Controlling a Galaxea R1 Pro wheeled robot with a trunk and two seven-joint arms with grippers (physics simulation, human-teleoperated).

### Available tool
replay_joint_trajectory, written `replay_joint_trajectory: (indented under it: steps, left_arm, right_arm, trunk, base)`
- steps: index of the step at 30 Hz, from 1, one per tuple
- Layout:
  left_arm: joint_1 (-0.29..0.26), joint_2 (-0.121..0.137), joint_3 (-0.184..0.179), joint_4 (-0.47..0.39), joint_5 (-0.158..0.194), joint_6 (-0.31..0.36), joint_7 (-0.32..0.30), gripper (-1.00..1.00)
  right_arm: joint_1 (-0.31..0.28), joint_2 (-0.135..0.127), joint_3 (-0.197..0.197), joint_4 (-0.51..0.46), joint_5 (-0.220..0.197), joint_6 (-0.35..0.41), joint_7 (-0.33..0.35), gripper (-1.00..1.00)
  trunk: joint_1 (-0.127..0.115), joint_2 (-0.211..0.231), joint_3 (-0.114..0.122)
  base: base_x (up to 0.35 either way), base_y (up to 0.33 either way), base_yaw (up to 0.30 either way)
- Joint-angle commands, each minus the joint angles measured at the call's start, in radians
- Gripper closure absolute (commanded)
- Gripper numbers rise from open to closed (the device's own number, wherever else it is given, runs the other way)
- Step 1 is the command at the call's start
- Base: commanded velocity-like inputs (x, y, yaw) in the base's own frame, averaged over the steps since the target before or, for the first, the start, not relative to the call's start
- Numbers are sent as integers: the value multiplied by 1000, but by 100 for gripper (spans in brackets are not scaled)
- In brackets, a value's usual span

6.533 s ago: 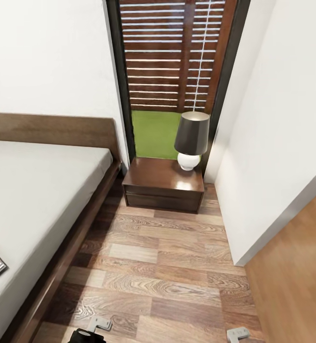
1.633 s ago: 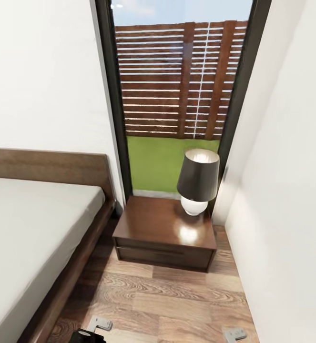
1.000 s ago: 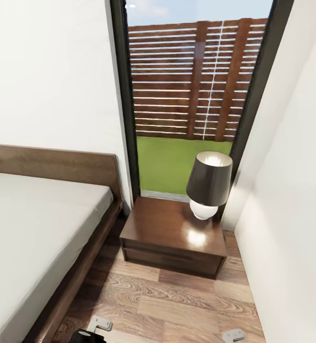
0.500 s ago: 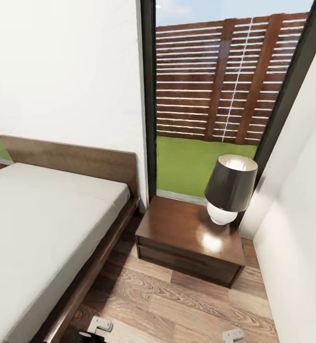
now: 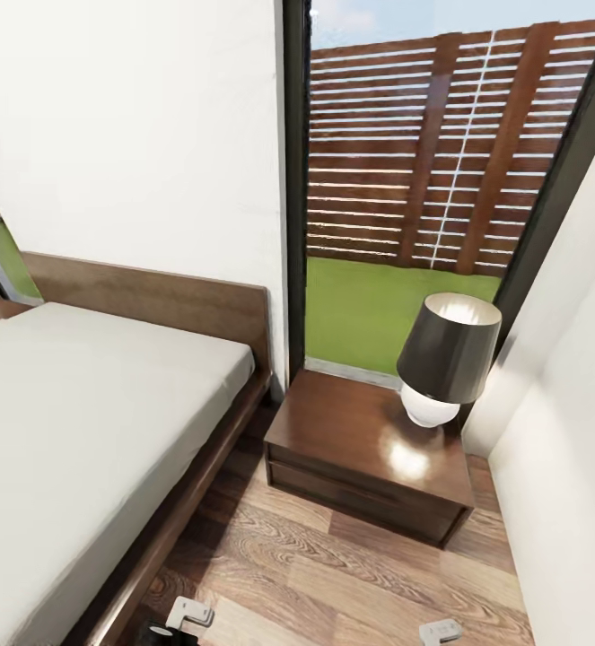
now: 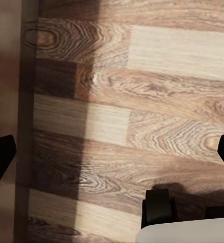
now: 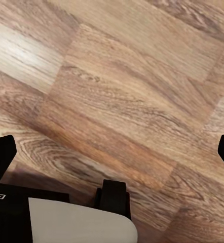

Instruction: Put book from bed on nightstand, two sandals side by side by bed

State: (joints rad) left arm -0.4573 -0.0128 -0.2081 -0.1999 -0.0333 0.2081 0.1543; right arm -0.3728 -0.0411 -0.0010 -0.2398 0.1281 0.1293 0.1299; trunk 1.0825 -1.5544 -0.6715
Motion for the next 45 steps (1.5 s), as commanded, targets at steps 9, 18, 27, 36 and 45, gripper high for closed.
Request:
replay_joint_trajectory:
  steps: [9, 18, 27, 36, 45]
  left_arm:
    - [0, -1, -5, -2, -4, 7, 4, -100]
    - [0, -1, -5, -2, -4, 7, 4, -100]
    - [0, -2, -5, -2, -5, 6, 4, -100]
    - [0, -4, -5, -2, -5, 6, 4, -100]
    - [0, -5, -5, -2, -5, 5, 4, -100]
  right_arm:
    - [0, -2, -2, -3, 9, 6, 5, -100]
    - [0, -2, -2, -3, 10, 6, 5, -100]
    - [0, 0, -1, -3, 7, 6, 3, -100]
    - [0, 0, -1, -3, 7, 6, 2, -100]
    - [0, 0, -1, -3, 7, 6, 2, -100]
  trunk:
    - [0, 0, -1]
    - [0, 0, -1]
    - [0, 0, -1]
    - [0, 0, -1]
    - [0, 0, -1]
  base:
    - [0, 0, 13]
    - [4, 0, 4]
    - [86, -11, 44]
    - [131, -62, 194]
    - [142, -80, 242]
